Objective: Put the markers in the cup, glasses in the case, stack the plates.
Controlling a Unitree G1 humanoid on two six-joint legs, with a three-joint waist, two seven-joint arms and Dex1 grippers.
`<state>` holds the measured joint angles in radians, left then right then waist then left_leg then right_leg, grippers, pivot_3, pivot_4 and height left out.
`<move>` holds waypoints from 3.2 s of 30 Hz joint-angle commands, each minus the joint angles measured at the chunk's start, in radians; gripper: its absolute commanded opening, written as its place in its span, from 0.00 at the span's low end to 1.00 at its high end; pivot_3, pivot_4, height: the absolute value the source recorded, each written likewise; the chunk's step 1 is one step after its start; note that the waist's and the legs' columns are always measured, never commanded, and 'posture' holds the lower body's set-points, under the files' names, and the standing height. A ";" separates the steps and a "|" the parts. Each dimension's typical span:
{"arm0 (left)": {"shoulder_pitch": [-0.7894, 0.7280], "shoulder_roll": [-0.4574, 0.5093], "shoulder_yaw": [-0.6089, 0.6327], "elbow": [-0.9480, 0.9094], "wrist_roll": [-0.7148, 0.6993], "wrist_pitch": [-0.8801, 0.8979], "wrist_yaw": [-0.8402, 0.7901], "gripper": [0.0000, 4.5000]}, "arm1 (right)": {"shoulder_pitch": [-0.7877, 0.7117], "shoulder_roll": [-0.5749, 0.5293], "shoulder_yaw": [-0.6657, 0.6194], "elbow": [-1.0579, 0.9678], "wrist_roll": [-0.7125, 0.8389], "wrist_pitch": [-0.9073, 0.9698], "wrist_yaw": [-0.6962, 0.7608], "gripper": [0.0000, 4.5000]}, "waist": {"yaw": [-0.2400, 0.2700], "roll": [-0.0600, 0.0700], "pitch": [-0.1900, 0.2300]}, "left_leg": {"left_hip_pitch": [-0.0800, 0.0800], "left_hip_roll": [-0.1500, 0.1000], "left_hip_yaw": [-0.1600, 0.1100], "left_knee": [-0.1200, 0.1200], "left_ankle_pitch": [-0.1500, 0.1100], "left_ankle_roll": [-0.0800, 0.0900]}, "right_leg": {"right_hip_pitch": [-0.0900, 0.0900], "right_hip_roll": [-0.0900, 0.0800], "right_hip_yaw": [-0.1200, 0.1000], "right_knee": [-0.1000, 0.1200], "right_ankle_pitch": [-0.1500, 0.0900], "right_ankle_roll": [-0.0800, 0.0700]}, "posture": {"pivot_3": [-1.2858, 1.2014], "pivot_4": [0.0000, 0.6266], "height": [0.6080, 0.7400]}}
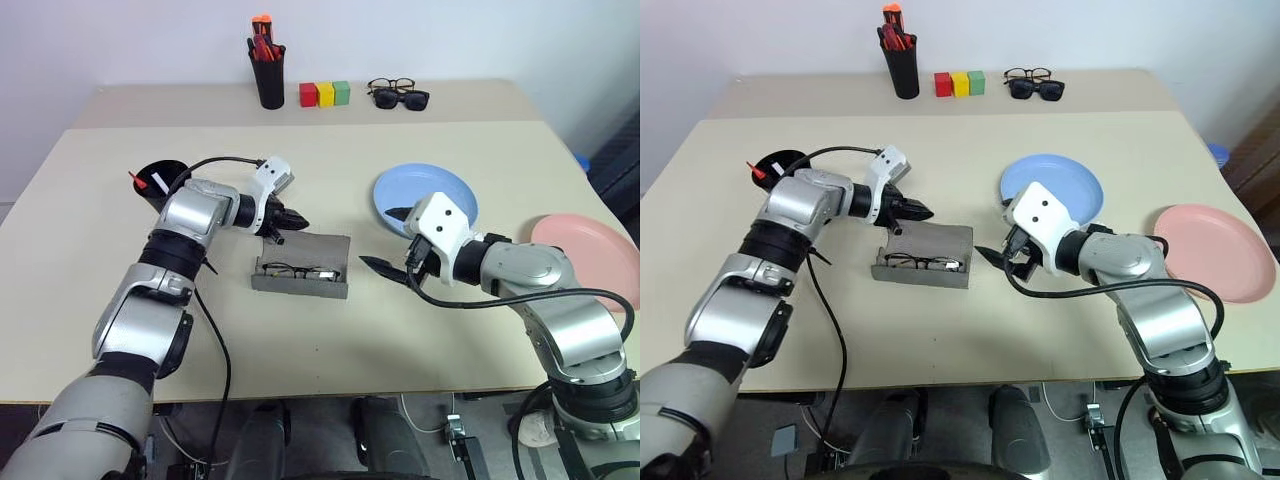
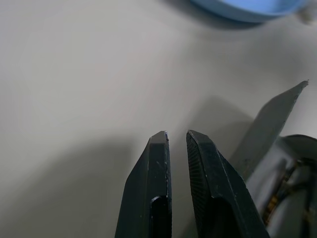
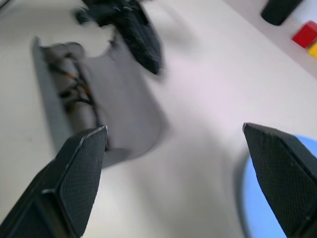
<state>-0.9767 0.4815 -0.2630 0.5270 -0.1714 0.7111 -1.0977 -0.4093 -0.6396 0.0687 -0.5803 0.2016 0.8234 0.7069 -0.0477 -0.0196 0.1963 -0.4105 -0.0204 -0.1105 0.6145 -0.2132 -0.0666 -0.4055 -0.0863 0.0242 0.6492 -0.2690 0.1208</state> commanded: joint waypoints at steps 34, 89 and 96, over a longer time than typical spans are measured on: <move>0.459 0.042 0.157 -0.664 -0.161 -0.278 0.087 0.11 | 0.005 -0.132 -0.085 0.176 -0.309 -0.169 -0.143 0.00 | 0.027 0.001 0.001 | 0.000 -0.001 0.001 0.001 0.000 0.000 | 0.001 -0.001 0.000 0.000 0.000 0.000 | 0.52 0.24 1.00; 0.675 0.116 0.359 -0.761 -0.245 -0.279 0.228 0.11 | 0.366 -0.372 -0.339 0.314 -0.437 -0.054 -0.238 0.53 | 0.027 0.004 -0.001 | 0.003 0.000 0.002 0.002 -0.001 0.002 | 0.006 -0.001 0.001 -0.003 0.000 0.000 | 0.52 0.24 1.00; 0.828 0.133 0.503 -0.860 -0.239 -0.290 0.363 0.11 | 0.144 -0.189 -0.316 0.420 -0.238 -0.318 -0.194 0.75 | 0.010 0.004 -0.001 | 0.004 0.000 0.002 0.002 -0.001 0.002 | 0.007 -0.001 0.001 -0.003 0.000 0.000 | 0.52 0.24 1.00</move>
<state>-0.1726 0.6001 0.1801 -0.2901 -0.4128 0.4430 -0.7616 -0.2385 -0.8650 -0.2148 -0.1489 -0.1229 0.5702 0.4897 -0.0377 -0.0155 0.1948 -0.4065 -0.0198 -0.1085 0.6159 -0.2143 -0.0647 -0.3988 -0.0872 0.0251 0.6460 -0.2693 0.1206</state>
